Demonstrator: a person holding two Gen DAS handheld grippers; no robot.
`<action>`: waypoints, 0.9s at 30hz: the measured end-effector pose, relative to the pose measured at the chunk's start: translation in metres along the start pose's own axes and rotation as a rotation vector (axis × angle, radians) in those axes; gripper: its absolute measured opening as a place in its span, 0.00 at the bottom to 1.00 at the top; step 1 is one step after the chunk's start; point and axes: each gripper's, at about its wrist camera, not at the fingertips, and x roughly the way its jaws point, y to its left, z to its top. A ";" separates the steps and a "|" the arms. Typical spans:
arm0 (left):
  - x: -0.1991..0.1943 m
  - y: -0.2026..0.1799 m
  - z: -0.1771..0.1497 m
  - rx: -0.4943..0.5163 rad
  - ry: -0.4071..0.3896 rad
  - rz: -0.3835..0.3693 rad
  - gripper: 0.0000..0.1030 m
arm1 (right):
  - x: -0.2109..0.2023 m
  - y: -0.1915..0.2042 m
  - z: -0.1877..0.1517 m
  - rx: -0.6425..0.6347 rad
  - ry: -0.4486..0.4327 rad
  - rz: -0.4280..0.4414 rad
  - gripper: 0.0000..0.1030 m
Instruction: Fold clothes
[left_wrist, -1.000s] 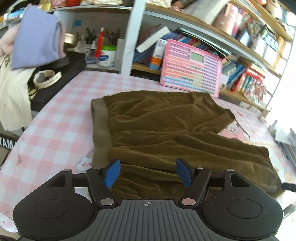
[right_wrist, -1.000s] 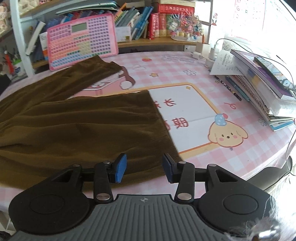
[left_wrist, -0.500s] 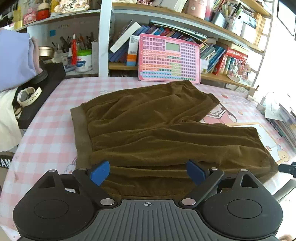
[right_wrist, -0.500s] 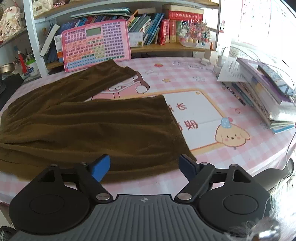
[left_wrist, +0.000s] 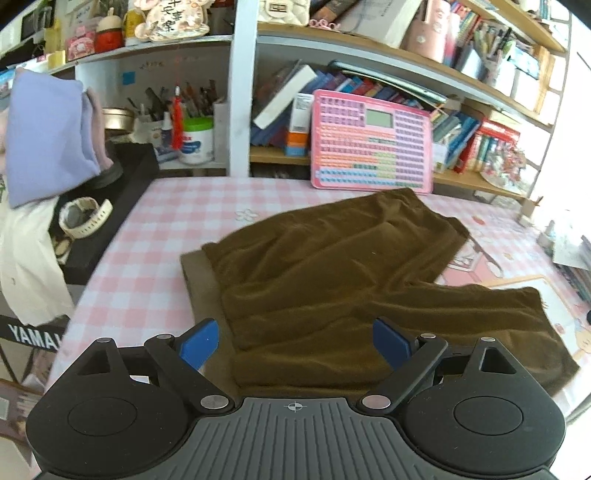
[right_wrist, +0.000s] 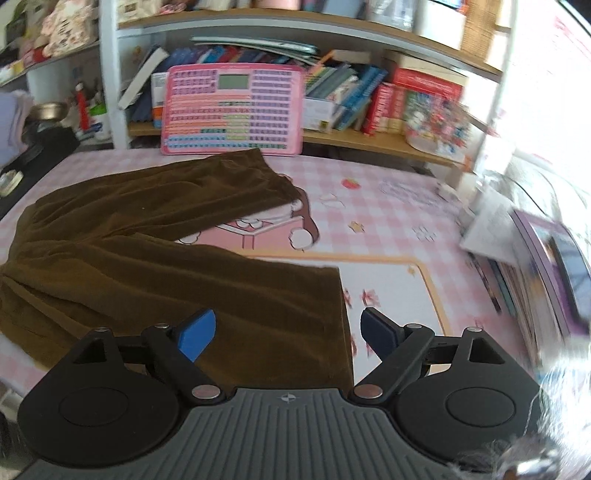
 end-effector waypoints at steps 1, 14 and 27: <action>0.003 0.001 0.003 0.001 0.001 0.013 0.90 | 0.006 -0.002 0.006 -0.022 0.001 0.014 0.83; 0.051 0.010 0.069 0.080 0.004 0.165 0.90 | 0.132 -0.041 0.152 -0.348 -0.031 0.252 0.83; 0.117 0.023 0.095 0.125 0.075 0.211 0.89 | 0.297 -0.032 0.253 -0.455 0.082 0.399 0.45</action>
